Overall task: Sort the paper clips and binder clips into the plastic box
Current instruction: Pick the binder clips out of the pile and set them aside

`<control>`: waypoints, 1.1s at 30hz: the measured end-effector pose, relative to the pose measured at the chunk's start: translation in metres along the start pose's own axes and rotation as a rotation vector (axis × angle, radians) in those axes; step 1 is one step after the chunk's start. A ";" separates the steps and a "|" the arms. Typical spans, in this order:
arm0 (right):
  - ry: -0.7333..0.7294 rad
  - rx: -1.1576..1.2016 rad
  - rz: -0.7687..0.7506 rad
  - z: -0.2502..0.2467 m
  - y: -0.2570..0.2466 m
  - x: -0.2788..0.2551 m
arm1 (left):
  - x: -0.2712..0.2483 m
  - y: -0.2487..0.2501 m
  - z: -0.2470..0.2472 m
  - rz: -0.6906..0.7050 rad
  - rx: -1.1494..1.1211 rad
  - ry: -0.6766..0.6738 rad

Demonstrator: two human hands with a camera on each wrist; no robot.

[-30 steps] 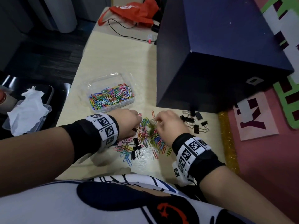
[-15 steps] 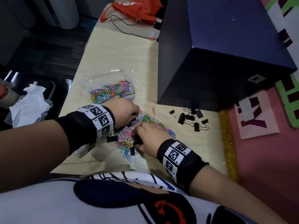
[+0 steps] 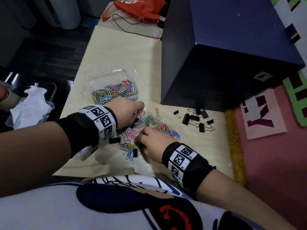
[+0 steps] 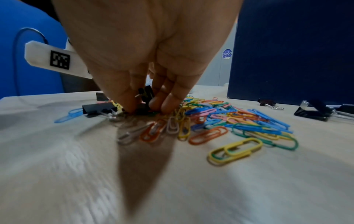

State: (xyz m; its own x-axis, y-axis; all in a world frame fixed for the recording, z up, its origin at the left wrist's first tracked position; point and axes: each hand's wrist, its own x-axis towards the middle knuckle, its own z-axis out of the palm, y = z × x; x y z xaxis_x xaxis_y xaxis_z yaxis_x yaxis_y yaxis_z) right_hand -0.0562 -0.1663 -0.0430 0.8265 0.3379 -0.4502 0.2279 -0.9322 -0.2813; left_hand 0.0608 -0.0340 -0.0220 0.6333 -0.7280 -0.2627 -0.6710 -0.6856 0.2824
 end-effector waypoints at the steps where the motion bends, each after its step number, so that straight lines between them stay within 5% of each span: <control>1: -0.001 -0.005 -0.004 -0.001 0.000 -0.001 | 0.000 0.000 0.001 0.001 -0.004 0.002; 6: 0.007 -0.071 0.026 -0.003 0.000 -0.003 | 0.006 0.002 0.000 -0.007 0.008 0.001; 16: 0.109 0.185 0.170 -0.016 0.021 -0.013 | 0.021 0.016 -0.003 -0.043 -0.031 -0.009; 22: 0.439 0.389 0.523 -0.029 0.059 -0.029 | 0.035 0.035 -0.003 -0.049 -0.097 -0.020; 25: 0.623 0.473 0.741 -0.033 0.078 -0.034 | 0.040 0.050 -0.006 -0.061 -0.389 0.053; 27: 0.610 0.421 0.813 -0.031 0.085 -0.037 | 0.042 0.058 -0.007 -0.051 -0.548 0.056; 33: 0.569 0.248 0.603 -0.012 0.076 -0.034 | 0.032 0.037 -0.004 0.022 -0.201 -0.033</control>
State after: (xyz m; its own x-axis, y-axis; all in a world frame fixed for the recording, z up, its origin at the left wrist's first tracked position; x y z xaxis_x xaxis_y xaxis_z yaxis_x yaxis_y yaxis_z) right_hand -0.0607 -0.2500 -0.0386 0.9174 -0.3830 -0.1080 -0.3962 -0.8538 -0.3376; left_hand 0.0576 -0.0827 -0.0165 0.6041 -0.7448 -0.2835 -0.5919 -0.6576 0.4661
